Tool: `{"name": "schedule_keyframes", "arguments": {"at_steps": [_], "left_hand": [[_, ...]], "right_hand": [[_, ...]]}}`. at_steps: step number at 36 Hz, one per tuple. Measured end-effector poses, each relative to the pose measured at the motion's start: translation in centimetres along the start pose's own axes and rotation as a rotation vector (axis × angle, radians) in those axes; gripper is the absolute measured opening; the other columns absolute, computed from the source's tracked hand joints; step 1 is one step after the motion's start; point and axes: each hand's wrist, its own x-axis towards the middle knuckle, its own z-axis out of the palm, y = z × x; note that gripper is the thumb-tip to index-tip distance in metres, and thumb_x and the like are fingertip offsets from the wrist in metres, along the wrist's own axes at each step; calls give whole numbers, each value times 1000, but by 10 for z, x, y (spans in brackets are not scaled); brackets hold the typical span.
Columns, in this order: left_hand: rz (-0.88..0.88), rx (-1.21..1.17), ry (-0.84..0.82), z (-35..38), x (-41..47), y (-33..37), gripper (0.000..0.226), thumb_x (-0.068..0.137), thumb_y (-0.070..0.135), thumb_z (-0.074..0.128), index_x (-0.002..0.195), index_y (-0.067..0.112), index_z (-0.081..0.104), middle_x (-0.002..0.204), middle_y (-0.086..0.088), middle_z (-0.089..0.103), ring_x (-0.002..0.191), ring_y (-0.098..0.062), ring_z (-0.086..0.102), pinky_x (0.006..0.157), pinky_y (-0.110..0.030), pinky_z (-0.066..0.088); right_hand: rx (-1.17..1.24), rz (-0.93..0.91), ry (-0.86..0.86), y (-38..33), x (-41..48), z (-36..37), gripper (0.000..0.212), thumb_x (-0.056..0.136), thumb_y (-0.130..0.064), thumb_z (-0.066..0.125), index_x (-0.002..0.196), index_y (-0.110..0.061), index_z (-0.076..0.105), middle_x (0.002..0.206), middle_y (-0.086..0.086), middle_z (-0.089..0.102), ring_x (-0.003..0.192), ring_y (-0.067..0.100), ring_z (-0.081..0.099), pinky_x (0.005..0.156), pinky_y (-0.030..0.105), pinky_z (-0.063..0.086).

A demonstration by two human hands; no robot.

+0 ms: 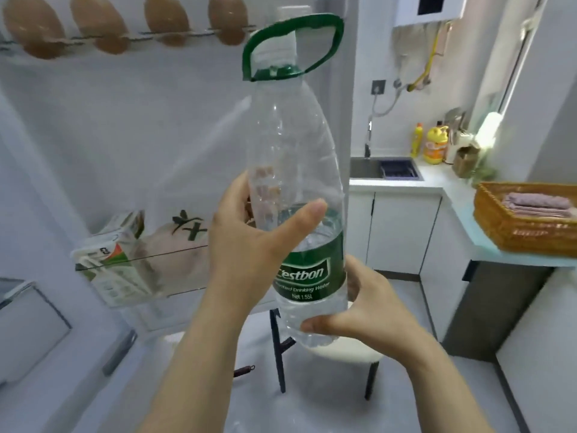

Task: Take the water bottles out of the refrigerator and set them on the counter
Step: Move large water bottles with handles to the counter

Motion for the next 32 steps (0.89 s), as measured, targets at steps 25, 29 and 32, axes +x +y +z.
{"name": "schedule_keyframes", "arguments": {"at_steps": [25,29,32], "left_hand": [[36,-501,-679,224,-62,38,42,49,49,78,86,60,62,92,24,71,88,-1,70,68,-18,55],[38,-547,-730,266,-83,60,45,50,47,79,91,54,62,97,17,73,93,-7,70,72,-23,56],[50,-585,-791,291,-99,75,51,55,42,82,102,42,61,103,12,73,95,-6,70,73,-20,56]], "right_hand": [[-129,413,656,58,-186,-132,78,51,-33,93,116,-48,52,109,-27,67,101,-5,64,90,34,56],[-159,453,747,63,-226,-163,82,50,-35,92,119,-48,51,111,-27,67,102,-6,64,91,32,55],[-147,484,793,66,-253,-181,81,51,-30,93,117,-47,51,109,-28,67,99,-9,64,88,26,55]]}}
